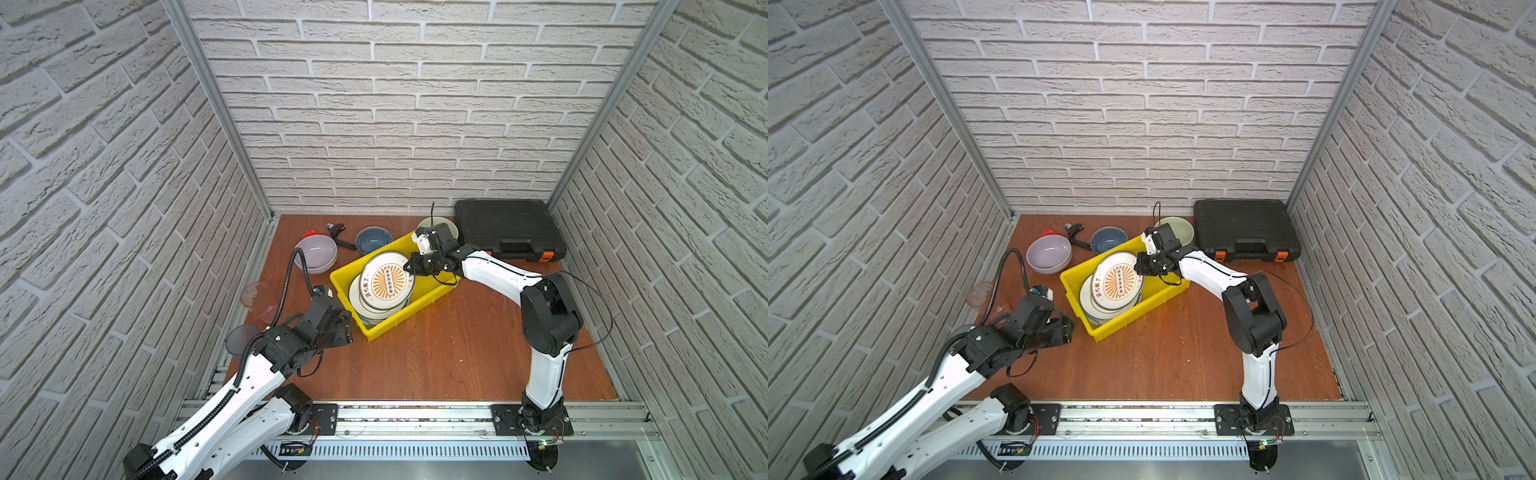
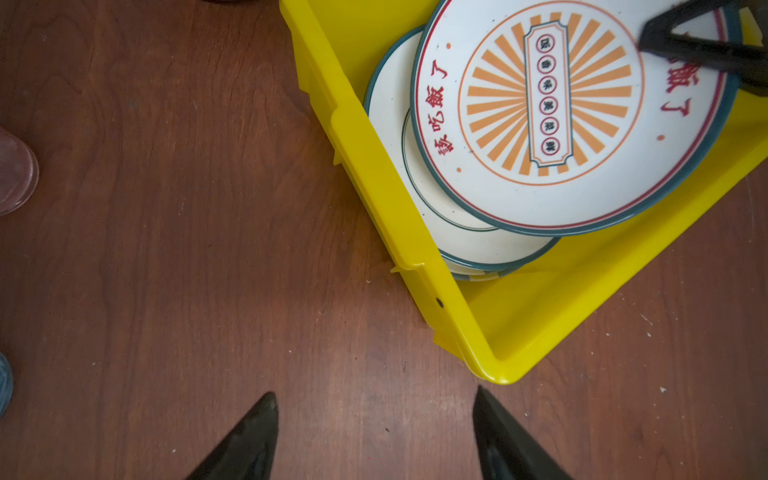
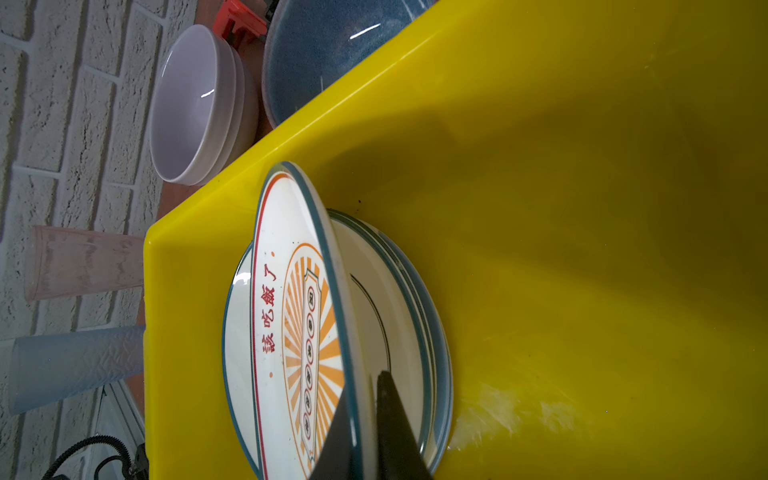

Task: Place the mixed dishes into the plastic bin
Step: 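Lower the sunburst plate onto the cloud-motif plate stack and open the right gripper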

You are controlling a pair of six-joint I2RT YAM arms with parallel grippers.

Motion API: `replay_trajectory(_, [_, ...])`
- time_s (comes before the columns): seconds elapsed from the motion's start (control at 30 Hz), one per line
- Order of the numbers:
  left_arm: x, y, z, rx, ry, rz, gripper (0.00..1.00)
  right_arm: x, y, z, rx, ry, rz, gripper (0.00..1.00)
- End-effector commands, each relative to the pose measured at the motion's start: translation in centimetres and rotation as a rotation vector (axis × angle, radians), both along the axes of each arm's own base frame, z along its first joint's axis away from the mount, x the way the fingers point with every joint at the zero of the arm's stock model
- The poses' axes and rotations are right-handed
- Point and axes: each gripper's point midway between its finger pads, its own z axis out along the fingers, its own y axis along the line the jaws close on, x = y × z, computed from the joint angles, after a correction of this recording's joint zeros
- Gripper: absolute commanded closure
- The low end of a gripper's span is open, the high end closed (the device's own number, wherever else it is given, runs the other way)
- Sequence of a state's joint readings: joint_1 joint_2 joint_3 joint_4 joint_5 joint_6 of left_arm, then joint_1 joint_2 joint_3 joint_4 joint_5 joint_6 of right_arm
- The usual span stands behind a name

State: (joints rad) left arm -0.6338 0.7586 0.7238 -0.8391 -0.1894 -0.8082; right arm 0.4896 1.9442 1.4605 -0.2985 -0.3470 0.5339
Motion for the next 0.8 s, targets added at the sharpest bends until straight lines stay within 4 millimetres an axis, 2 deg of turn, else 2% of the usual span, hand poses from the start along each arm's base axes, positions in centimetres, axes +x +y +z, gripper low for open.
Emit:
replay_trajectory(0.0, [-0.4, 0.7, -0.4, 0.009, 0.002, 0.021, 0.25, 1.2, 2.4, 3.2, 0.101, -0.081, 0.022, 0.94])
replay_trajectory(0.3, [-0.7, 0.9, -1.0, 0.015, 0.021, 0.028, 0.25, 0.5, 3.7, 2.2, 0.109, -0.053, 0.044, 0.94])
replay_trajectory(0.33, [-0.7, 1.0, -1.0, 0.014, 0.021, 0.029, 0.25, 0.5, 3.8, 0.7, 0.096, -0.027, 0.043, 0.94])
replay_trajectory(0.37, [-0.7, 1.0, -1.0, 0.015, 0.022, 0.030, 0.25, 0.5, 3.9, 0.5, 0.094, -0.023, 0.043, 0.93])
replay_trajectory(0.77, [-0.7, 1.0, -1.0, 0.021, 0.023, 0.029, 0.24, 0.0, 3.5, -0.5, 0.006, -0.024, 0.051, 0.77])
